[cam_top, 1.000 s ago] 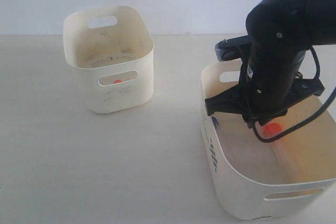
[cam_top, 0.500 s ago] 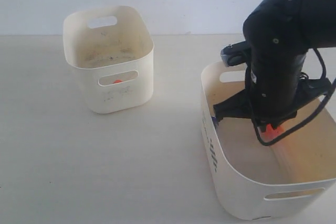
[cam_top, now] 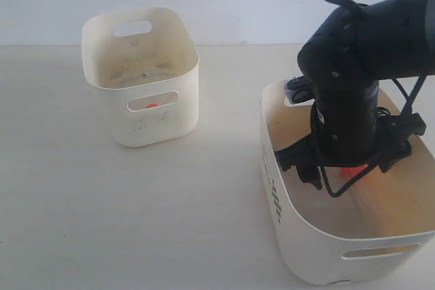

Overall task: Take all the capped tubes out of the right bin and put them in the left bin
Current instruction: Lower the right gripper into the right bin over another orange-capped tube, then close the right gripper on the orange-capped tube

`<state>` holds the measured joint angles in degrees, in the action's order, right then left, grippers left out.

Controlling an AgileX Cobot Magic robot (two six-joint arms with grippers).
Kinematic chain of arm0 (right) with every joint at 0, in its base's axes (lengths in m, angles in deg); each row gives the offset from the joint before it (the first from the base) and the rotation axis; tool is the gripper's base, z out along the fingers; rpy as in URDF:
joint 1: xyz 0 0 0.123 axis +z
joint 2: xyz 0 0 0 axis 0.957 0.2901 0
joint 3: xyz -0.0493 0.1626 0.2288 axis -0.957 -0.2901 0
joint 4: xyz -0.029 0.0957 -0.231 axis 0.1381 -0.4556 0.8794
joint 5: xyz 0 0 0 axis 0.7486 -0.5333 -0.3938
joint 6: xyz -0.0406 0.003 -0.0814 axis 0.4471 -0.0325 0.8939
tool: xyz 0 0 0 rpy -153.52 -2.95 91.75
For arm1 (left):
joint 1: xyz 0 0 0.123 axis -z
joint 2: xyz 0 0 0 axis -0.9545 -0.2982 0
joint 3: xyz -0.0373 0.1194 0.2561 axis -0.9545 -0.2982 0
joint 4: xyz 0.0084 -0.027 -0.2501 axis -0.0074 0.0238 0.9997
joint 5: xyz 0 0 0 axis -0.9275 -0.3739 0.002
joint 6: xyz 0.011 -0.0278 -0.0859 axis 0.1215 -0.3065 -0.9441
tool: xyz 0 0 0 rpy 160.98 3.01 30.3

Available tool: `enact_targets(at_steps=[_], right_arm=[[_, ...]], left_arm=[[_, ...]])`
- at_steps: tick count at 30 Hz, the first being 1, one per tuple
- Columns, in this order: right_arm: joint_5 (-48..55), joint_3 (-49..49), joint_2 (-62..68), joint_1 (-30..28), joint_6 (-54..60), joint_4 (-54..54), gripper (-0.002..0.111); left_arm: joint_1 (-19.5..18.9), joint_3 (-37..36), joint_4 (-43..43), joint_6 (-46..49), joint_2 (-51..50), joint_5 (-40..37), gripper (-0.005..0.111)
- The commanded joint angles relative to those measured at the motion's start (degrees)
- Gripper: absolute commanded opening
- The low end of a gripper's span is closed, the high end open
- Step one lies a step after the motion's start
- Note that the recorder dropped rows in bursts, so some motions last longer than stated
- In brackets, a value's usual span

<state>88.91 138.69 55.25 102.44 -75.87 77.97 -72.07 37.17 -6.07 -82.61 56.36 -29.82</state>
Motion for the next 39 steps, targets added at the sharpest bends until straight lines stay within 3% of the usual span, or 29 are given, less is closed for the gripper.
enact_targets(at_steps=[1, 5, 7, 13, 39], right_arm=[[-0.06, -0.20, -0.04, -0.18, -0.27, 0.80, 0.080], [0.64, -0.20, 0.09, -0.18, -0.42, 0.80, 0.064], [1.73, -0.20, 0.66, -0.18, -0.25, 0.80, 0.062], [3.96, -0.20, 3.27, -0.18, -0.07, 1.22, 0.075], [3.87, -0.20, 8.27, -0.18, -0.25, 1.30, 0.074]], left_arm=[[-0.02, 0.21, 0.36, -0.56, -0.18, 0.39, 0.004], [-0.02, 0.21, 0.36, -0.56, -0.18, 0.39, 0.004], [-0.02, 0.21, 0.36, -0.56, -0.18, 0.39, 0.004], [-0.02, 0.21, 0.36, -0.56, -0.18, 0.39, 0.004], [-0.02, 0.21, 0.36, -0.56, -0.18, 0.39, 0.004]])
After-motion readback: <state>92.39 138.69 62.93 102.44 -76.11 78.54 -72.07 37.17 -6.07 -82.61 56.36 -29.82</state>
